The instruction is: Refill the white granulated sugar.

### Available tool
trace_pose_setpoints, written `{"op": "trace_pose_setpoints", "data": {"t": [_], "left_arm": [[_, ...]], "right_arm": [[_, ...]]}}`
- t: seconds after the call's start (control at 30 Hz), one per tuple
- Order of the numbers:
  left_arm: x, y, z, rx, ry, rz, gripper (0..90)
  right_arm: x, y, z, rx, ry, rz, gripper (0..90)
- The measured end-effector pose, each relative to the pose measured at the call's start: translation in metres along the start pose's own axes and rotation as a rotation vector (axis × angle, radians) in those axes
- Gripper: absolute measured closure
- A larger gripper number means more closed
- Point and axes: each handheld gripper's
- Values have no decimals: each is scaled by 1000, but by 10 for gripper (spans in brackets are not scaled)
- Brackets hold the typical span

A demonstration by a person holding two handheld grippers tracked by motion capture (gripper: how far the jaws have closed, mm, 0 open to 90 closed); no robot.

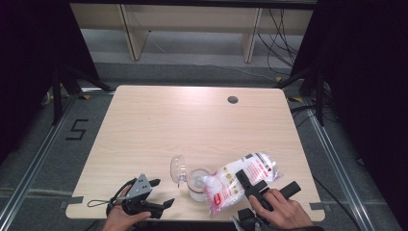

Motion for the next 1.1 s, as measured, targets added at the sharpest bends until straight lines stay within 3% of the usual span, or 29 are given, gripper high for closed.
{"op": "trace_pose_setpoints", "data": {"t": [0.1,0.27,0.37,0.4,0.47,0.57,0.67,0.7,0.77,0.87,1.0,1.03,1.1], "left_arm": [[0,0,2,28,4,1,158],[0,-1,0,4,-1,6,158],[1,0,2,42,1,9,158],[2,0,0,14,7,-8,158],[1,0,1,24,0,16,158],[0,0,-1,5,-1,3,158],[1,0,1,21,6,-10,158],[0,0,3,43,3,11,158],[0,-1,0,5,2,7,158],[0,0,0,-2,-1,-4,158],[0,0,1,26,4,1,158],[0,0,0,1,2,1,158],[0,0,0,-4,0,-4,158]], "right_arm": [[2,-3,0,12,1,-10,682],[8,-5,-2,-2,1,-20,684],[10,-4,-3,-3,2,-28,685],[11,-4,-3,-3,2,-29,685],[12,-3,-3,5,4,-20,685],[11,0,-3,17,-4,-13,686],[10,4,-2,10,0,-1,687],[10,5,-2,15,-1,0,687],[7,8,1,30,-3,6,688],[5,10,3,29,-3,6,688],[4,11,4,26,-6,17,690],[3,10,4,25,-8,21,690],[3,9,4,22,-9,10,690]]}}
Point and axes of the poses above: each handheld gripper's, and its own axes: x roughly forward along the jaws, y roughly out of its underside, z roughly to its left, and after that the axes turned 11 degrees about x, right-handed
